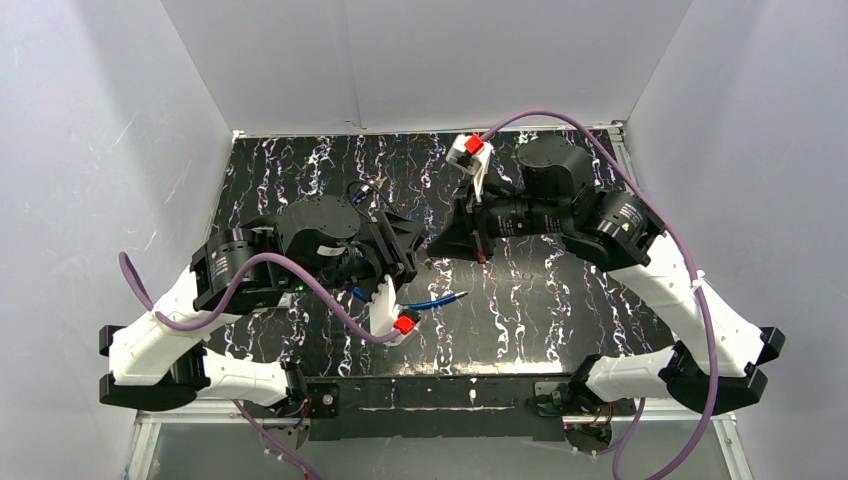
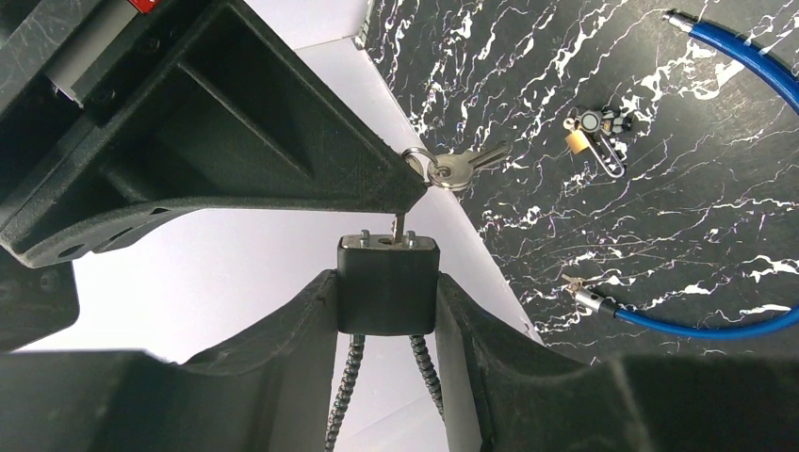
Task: Unlock with the key
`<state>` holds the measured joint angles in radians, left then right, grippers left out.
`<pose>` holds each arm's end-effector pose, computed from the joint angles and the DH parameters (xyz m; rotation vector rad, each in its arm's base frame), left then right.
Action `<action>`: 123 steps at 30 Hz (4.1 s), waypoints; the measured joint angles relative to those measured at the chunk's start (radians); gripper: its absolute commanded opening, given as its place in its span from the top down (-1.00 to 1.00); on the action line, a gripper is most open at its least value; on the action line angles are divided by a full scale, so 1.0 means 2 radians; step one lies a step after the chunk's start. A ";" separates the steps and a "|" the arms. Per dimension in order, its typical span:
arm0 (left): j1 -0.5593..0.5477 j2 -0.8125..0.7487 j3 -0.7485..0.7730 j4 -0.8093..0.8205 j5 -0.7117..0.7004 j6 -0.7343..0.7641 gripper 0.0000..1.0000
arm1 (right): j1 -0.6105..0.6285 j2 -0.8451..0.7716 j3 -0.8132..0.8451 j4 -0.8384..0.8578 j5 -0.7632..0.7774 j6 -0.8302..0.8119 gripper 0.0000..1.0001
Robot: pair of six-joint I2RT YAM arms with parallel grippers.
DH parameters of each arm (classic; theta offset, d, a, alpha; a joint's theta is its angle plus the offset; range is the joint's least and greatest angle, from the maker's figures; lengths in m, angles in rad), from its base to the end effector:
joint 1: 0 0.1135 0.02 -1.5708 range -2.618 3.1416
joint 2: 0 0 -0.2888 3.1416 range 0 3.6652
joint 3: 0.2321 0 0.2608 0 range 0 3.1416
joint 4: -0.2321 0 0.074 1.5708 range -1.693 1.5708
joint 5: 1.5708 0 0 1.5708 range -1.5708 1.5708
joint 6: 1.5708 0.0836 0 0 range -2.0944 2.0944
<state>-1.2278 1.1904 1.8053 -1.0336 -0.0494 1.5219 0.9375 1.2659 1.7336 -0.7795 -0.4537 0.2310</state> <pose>0.0810 -0.2146 0.5130 1.9521 0.4201 0.2388 0.1331 0.2432 0.5112 -1.0139 1.7715 1.1962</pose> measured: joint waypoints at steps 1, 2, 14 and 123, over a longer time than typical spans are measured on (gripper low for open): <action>0.000 0.000 0.000 0.000 -0.001 0.000 1.00 | 0.000 0.000 0.000 0.001 0.002 0.000 0.97; 0.000 0.000 0.000 0.000 -0.002 0.000 1.00 | 0.000 0.000 0.000 0.002 0.003 0.000 0.97; -0.003 0.000 0.000 0.004 -0.015 -0.007 1.00 | 0.004 0.001 0.000 0.014 0.015 0.002 0.97; -0.096 0.006 -0.131 0.232 -0.064 -0.130 1.00 | 0.007 -0.138 -0.026 0.046 0.120 0.024 -0.38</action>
<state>-1.4200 1.2018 1.5436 -0.5690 -0.1772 1.2628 0.9520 0.9905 1.6809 -0.6882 -0.2128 0.2792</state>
